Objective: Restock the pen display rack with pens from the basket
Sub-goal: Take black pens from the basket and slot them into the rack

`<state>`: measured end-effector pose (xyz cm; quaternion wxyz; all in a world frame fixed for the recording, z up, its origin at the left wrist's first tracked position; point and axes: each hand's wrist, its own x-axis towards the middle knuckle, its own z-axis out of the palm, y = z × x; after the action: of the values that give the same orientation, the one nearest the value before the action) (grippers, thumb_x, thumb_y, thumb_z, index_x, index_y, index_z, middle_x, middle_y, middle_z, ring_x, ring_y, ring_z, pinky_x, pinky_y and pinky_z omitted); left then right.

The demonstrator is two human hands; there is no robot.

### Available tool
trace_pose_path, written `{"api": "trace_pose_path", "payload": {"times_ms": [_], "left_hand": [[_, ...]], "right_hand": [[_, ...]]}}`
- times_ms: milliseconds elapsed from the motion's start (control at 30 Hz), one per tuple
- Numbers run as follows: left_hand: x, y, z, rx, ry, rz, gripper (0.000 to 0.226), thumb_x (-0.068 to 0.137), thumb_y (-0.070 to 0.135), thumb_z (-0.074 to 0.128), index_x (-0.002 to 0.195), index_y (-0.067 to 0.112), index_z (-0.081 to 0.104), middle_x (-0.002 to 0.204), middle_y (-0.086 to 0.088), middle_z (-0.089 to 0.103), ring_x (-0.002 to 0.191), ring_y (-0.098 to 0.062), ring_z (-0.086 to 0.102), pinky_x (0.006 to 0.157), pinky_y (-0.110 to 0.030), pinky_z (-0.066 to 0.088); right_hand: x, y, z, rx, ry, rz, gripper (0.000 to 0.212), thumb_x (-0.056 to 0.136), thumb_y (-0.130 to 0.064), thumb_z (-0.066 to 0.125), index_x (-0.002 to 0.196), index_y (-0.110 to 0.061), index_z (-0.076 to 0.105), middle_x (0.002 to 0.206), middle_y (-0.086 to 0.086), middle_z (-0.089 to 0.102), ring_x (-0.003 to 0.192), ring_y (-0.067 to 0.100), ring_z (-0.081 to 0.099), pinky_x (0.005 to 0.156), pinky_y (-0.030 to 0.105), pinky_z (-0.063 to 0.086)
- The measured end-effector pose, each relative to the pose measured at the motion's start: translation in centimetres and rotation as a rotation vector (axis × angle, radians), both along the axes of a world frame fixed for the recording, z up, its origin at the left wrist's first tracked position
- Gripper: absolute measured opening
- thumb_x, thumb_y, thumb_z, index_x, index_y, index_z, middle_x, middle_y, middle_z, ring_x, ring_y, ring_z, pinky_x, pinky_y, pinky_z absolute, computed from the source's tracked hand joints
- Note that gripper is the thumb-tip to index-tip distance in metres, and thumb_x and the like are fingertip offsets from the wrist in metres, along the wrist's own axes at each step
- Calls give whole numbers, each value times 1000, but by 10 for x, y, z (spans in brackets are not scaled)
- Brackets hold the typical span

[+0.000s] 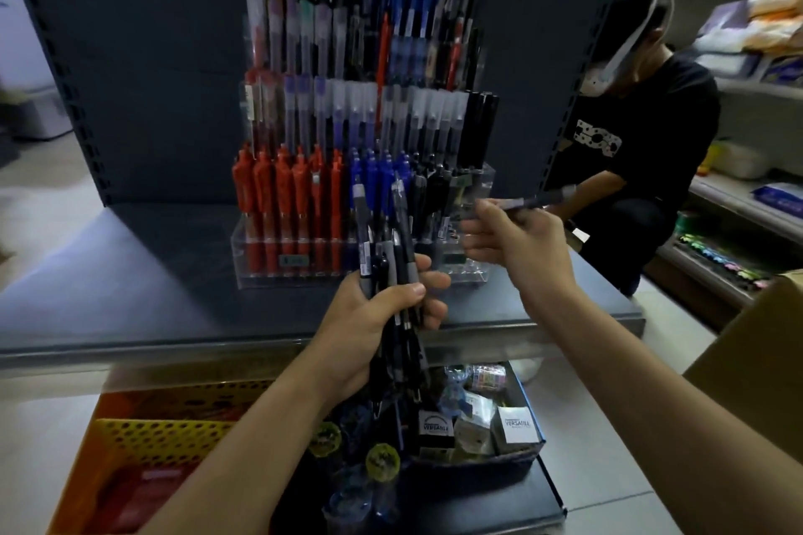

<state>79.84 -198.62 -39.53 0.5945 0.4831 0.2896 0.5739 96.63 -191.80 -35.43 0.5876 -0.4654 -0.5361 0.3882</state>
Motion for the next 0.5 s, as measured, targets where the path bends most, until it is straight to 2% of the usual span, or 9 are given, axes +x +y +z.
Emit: {"api": "trace_pose_path", "payload": {"times_ms": [67, 100, 167, 233, 333, 400, 500], "left_hand": [[0, -1, 5, 11, 16, -18, 21, 94, -3, 48, 111, 4, 58, 94, -8, 74, 70, -16, 67, 65, -25, 55], [0, -1, 8, 17, 25, -29, 21, 94, -2, 48, 111, 5, 58, 94, -7, 74, 70, -15, 67, 65, -25, 55], [1, -1, 11, 19, 43, -47, 21, 94, -1, 49, 111, 6, 58, 94, -7, 74, 71, -15, 67, 65, -25, 55], [3, -1, 11, 7, 56, -52, 20, 94, 0, 50, 110, 7, 59, 95, -7, 74, 71, -15, 67, 65, -26, 55], [6, 2, 10, -26, 68, -43, 19, 94, 0, 51, 109, 8, 60, 97, -7, 74, 72, -16, 67, 65, -27, 54], [7, 4, 11, -40, 74, -35, 19, 94, -1, 51, 109, 8, 60, 97, -7, 75, 72, -15, 68, 65, -26, 55], [7, 7, 14, -42, 72, -22, 20, 94, -1, 51, 109, 7, 60, 95, -6, 75, 71, -15, 68, 65, -25, 55]], "right_hand": [[-1, 8, 1, 23, -162, -93, 26, 94, -23, 64, 77, -5, 68, 66, 8, 67, 58, 19, 64, 58, 35, 59], [-1, 12, 1, 25, -247, -133, 32, 93, -28, 64, 73, -3, 66, 65, 11, 65, 60, 26, 64, 63, 43, 59], [-3, 20, 2, 30, -381, -185, 40, 93, -33, 63, 76, 3, 62, 69, 21, 65, 72, 39, 65, 70, 53, 56], [-5, 27, 3, 35, -465, -201, 34, 93, -31, 61, 77, -2, 61, 69, 17, 64, 73, 36, 64, 70, 49, 54], [-8, 30, 4, 102, -573, -216, 16, 90, -24, 66, 88, -14, 54, 71, -5, 58, 72, 18, 58, 67, 34, 46], [-12, 29, 5, 143, -577, -237, 20, 89, -22, 68, 98, -14, 51, 77, -8, 59, 77, 15, 60, 71, 33, 49], [-15, 30, 9, 230, -531, -278, 15, 93, -18, 63, 104, -13, 53, 81, -6, 63, 78, 15, 63, 75, 35, 53]]}}
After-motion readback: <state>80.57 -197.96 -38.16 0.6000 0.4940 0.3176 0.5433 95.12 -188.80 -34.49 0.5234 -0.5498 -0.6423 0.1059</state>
